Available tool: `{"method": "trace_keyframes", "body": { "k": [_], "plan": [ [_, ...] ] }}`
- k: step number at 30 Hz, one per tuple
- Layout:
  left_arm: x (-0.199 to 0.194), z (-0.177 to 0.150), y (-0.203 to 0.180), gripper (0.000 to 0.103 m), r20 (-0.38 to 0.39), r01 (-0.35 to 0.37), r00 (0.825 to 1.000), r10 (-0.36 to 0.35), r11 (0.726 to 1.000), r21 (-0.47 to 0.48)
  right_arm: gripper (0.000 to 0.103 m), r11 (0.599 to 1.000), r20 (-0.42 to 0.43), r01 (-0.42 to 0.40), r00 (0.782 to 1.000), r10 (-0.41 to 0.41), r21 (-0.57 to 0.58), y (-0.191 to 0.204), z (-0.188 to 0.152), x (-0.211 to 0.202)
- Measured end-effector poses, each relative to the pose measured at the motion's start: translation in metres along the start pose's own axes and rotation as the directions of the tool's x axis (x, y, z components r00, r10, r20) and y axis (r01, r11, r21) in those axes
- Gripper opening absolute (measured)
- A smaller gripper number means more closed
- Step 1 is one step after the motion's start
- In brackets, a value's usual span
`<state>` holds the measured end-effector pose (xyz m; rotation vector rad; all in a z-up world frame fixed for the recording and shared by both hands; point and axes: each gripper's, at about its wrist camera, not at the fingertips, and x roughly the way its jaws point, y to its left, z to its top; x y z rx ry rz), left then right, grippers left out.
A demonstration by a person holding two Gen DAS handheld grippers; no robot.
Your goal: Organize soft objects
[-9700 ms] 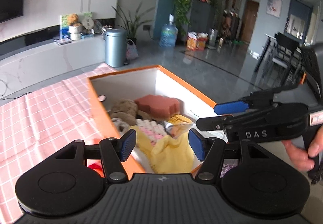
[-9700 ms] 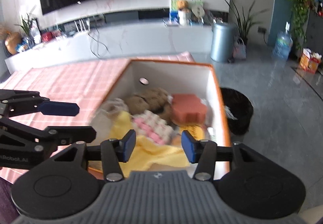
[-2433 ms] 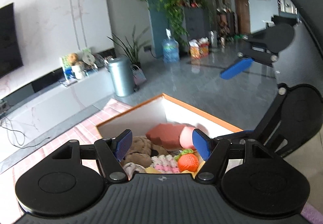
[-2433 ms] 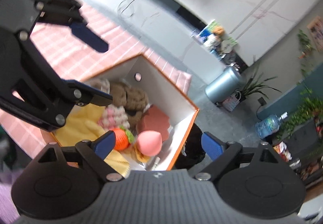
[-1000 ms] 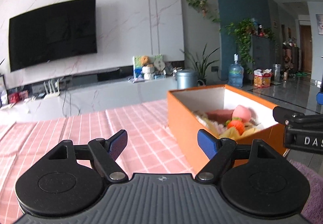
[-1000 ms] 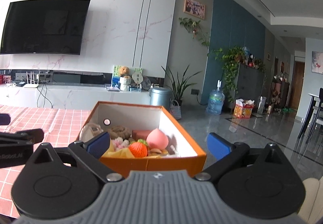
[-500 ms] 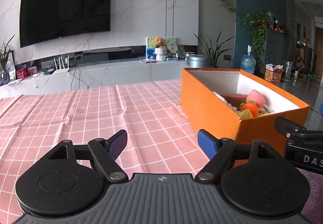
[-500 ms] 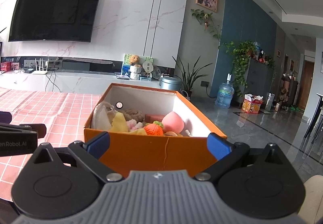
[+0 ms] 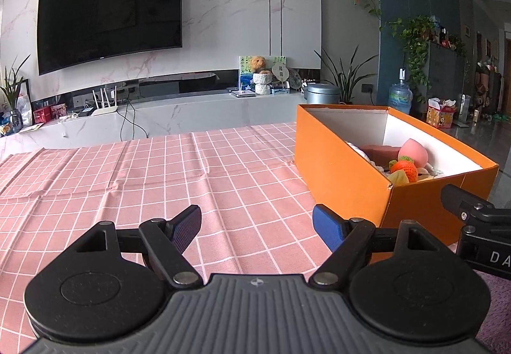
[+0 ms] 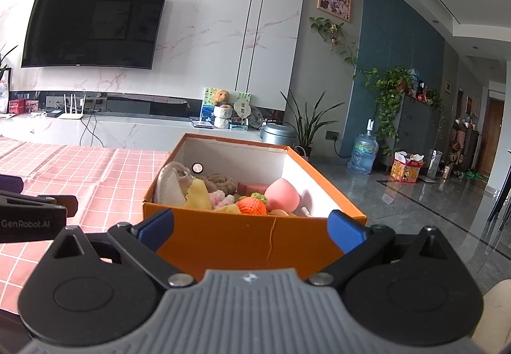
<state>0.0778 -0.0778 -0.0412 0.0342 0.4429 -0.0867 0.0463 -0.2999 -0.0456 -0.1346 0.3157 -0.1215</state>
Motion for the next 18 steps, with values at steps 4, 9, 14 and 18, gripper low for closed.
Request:
{"method": "trace_keyframes", "body": {
  "k": [4,9,14,18],
  "plan": [
    [-0.0005,0.0005,0.0012,0.093,0.0,-0.004,1.0,0.004,1.0,-0.001,0.1,1.0,0.002,-0.008,1.0,0.008,-0.004,0.0006,0.0001,0.001],
    [-0.002,0.0011,0.0001,0.093,0.004,-0.011,1.0,0.011,1.0,0.002,0.1,1.0,0.007,-0.013,1.0,0.013,-0.003,-0.0001,0.0001,-0.0003],
    [-0.0021,0.0013,0.0006,0.093,0.004,-0.013,1.0,0.013,1.0,0.003,0.1,1.0,0.006,-0.016,1.0,0.016,-0.004,0.0008,-0.0002,-0.0004],
    [-0.0036,0.0012,0.0008,0.093,0.009,-0.016,1.0,0.016,1.0,0.002,0.1,1.0,0.007,-0.016,1.0,0.016,-0.004,0.0011,0.0,-0.0004]
  ]
}}
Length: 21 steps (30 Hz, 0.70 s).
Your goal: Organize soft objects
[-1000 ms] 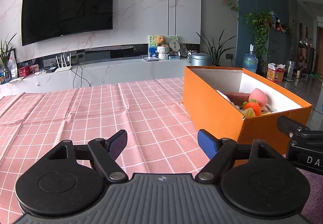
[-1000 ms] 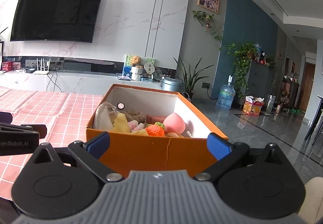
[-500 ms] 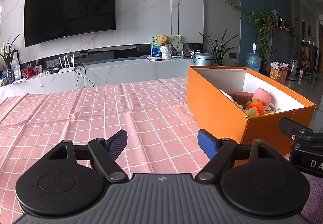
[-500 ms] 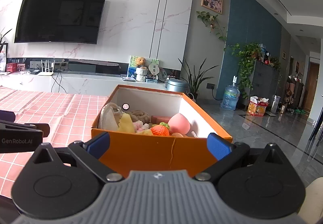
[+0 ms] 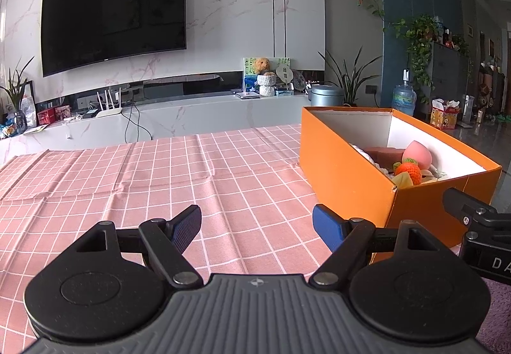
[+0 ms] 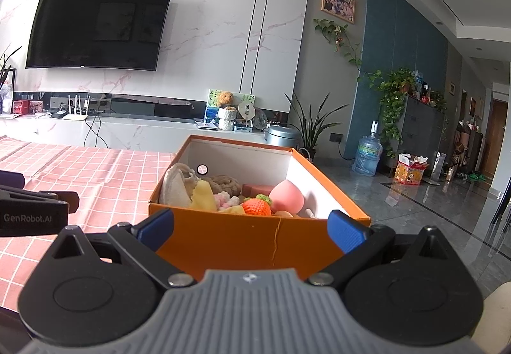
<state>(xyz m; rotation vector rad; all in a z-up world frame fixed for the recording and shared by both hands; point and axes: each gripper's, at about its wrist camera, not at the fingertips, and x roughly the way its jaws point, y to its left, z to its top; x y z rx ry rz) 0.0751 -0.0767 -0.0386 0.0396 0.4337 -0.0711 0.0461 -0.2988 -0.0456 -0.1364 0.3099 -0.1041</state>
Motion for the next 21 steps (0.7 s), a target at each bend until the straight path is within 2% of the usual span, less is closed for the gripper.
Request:
{"method": "trace_keyframes", "body": {
  "k": [21],
  "plan": [
    [-0.0038,0.0015,0.0013,0.093,0.011,-0.013,1.0,0.013,1.0,-0.006,0.1,1.0,0.0,-0.006,1.0,0.006,0.001,-0.0001,0.0004,-0.0013]
  ]
}}
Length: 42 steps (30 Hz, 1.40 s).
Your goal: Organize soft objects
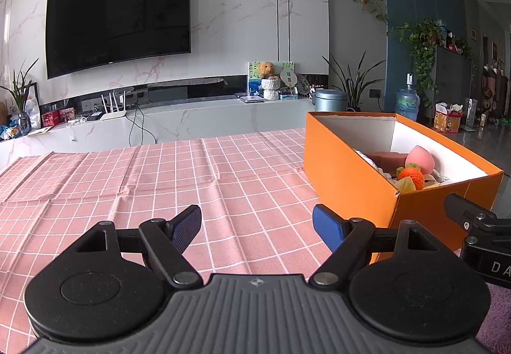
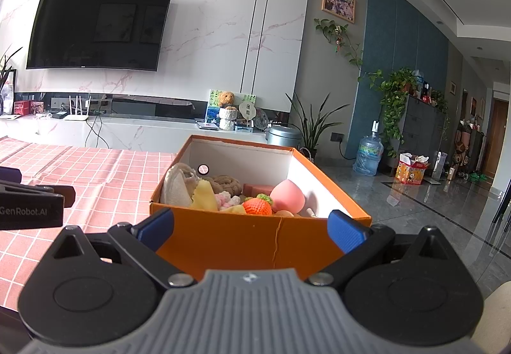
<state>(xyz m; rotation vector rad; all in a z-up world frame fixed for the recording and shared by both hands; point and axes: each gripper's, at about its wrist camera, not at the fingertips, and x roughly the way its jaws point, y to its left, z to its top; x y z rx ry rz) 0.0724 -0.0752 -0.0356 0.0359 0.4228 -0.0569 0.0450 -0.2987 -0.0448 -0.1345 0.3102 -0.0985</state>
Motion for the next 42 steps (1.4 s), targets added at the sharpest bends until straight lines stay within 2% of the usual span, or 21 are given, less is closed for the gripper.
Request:
{"method": "trace_keyframes", "body": {
  "k": [42],
  "plan": [
    [-0.0027,0.0,0.0007,0.093,-0.001,-0.011,1.0,0.011,1.0,0.0,0.1,1.0,-0.013,-0.002,1.0,0.002,0.009,0.0039,-0.0021,-0.0007]
  ]
}}
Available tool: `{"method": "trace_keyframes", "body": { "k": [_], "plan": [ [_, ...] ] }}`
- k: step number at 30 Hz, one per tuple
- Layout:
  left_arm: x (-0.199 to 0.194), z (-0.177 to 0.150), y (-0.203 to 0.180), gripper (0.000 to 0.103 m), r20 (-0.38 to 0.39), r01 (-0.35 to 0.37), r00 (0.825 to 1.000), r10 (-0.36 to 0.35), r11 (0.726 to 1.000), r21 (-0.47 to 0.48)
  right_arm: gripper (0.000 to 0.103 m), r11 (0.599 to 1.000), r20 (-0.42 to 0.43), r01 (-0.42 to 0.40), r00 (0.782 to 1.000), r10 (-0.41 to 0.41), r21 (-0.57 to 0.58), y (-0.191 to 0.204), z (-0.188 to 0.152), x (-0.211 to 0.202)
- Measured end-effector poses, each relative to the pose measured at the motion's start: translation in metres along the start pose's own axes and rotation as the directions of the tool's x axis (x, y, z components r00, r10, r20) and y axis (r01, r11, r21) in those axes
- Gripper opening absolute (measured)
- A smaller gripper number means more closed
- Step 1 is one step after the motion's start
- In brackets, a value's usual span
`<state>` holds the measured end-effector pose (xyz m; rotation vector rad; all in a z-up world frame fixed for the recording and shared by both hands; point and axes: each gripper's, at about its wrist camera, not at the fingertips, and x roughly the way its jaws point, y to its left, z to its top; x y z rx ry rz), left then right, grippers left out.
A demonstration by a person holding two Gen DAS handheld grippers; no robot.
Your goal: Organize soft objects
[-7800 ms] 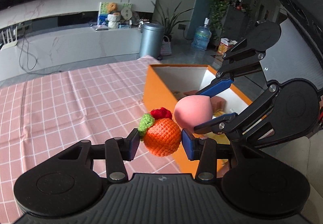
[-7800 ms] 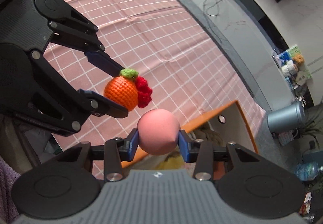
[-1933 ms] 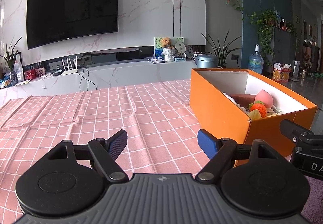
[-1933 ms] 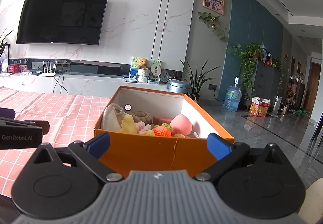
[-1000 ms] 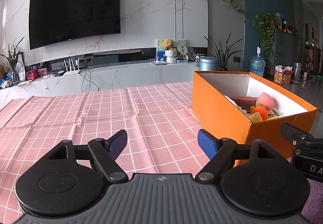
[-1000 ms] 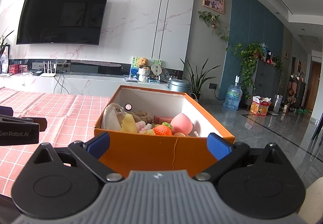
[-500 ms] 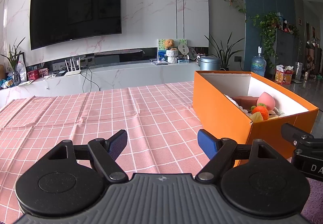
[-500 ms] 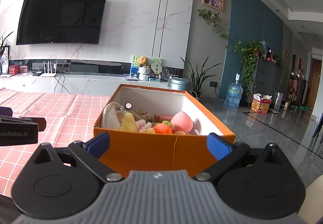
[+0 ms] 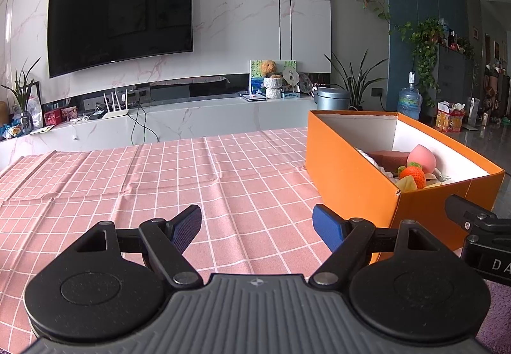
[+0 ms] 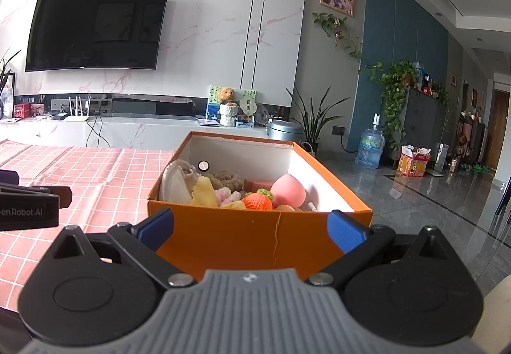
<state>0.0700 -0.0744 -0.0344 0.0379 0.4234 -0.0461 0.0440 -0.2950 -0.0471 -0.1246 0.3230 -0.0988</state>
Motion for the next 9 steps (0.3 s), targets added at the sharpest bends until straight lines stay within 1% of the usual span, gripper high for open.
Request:
{"method": "trace_keyframes", "body": {
  "k": [9],
  "plan": [
    [-0.0002,0.0,-0.0001,0.093,0.002,-0.001,1.0,0.002,1.0,-0.001,0.1,1.0,-0.005,0.0,1.0,0.0,0.001,0.0076,-0.0011,-0.0016]
  ]
}}
